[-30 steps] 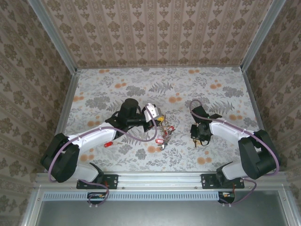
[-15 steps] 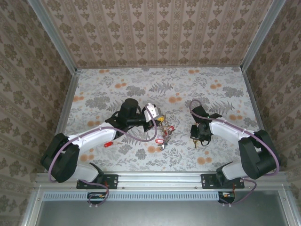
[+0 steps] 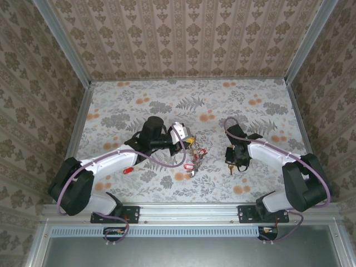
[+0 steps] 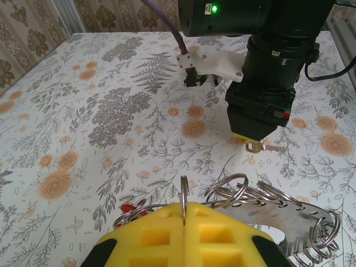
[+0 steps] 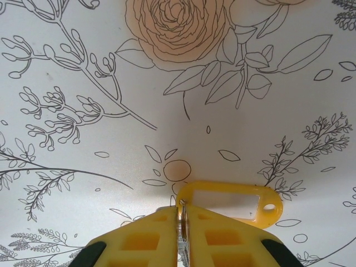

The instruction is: Put the keys on the keyring

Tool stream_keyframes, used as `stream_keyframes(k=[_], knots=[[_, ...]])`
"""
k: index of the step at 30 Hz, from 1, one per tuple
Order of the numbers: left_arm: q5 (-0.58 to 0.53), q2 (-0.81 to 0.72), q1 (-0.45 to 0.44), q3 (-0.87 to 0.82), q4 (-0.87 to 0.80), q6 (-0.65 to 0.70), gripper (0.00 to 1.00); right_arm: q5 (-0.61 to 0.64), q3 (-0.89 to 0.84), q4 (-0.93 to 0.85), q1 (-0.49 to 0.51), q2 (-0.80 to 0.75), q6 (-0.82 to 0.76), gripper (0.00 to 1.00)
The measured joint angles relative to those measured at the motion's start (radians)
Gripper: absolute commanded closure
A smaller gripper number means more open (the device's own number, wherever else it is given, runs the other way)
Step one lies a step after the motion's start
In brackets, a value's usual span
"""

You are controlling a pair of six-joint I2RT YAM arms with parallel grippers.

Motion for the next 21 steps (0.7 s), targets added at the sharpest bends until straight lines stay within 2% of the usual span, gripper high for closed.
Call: stream_keyframes(k=[16, 21], knots=[[0.000, 0.000, 0.000, 0.000, -0.002, 0.000, 1.00, 0.000, 0.015, -0.009, 0.000, 0.027, -0.016, 0.88], [0.000, 0.000, 0.000, 0.000, -0.007, 0.000, 1.00, 0.000, 0.019, -0.010, 0.000, 0.028, -0.016, 0.86]])
